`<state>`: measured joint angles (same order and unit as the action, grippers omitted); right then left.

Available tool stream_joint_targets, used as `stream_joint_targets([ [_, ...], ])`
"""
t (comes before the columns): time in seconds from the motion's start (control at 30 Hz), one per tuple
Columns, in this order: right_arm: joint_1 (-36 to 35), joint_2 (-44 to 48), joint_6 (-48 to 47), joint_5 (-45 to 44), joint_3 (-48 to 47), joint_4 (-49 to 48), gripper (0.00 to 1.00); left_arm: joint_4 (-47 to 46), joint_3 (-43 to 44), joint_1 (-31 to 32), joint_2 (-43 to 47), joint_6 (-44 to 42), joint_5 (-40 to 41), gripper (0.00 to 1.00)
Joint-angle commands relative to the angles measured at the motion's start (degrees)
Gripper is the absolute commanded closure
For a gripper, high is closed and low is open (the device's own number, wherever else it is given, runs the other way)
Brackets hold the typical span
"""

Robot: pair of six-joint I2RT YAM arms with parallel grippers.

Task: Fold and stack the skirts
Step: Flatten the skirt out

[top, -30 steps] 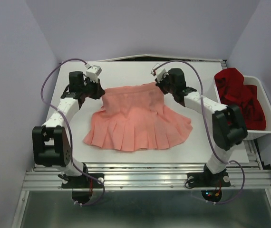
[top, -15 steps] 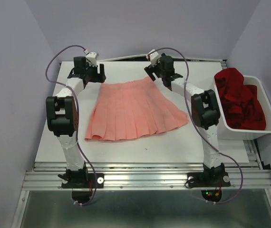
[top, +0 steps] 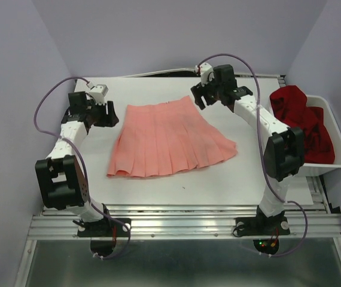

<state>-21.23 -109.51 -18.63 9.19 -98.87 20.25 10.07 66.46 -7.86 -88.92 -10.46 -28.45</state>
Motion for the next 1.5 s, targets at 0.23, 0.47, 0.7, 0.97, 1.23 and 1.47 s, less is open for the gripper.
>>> stream_joint_targets([
  [0.23, -0.04, 0.27, -1.84, -2.77, 14.31, 8.84, 0.28, 5.24, -6.07, -0.32, 3.23, -3.34, -2.23, 0.41],
  [0.47, -0.04, -0.61, -2.99, -5.32, 19.59, 9.11, 0.3, 5.84, -5.46, -0.32, -0.72, -2.81, -3.1, 0.46],
  [0.7, 0.49, -1.23, -0.71, 4.23, 21.26, 14.63, 0.62, 3.74, -5.64, -0.32, -1.69, -2.46, -3.63, 0.48],
  [0.97, -0.29, 3.6, 11.32, 21.11, 27.49, 16.23, 0.99, 4.0, 1.39, -0.14, -5.55, -2.46, -1.7, 0.51],
  [1.23, -8.04, 16.08, 16.7, 34.23, 31.21, 12.18, 0.35, 6.45, 6.05, -0.14, -10.3, -2.9, -3.37, 0.42],
  [1.47, 1.63, 9.77, 14.33, 19.92, 16.2, 12.62, 0.25, 8.04, 2.55, -0.14, -7.76, -6.23, -0.04, 0.36],
])
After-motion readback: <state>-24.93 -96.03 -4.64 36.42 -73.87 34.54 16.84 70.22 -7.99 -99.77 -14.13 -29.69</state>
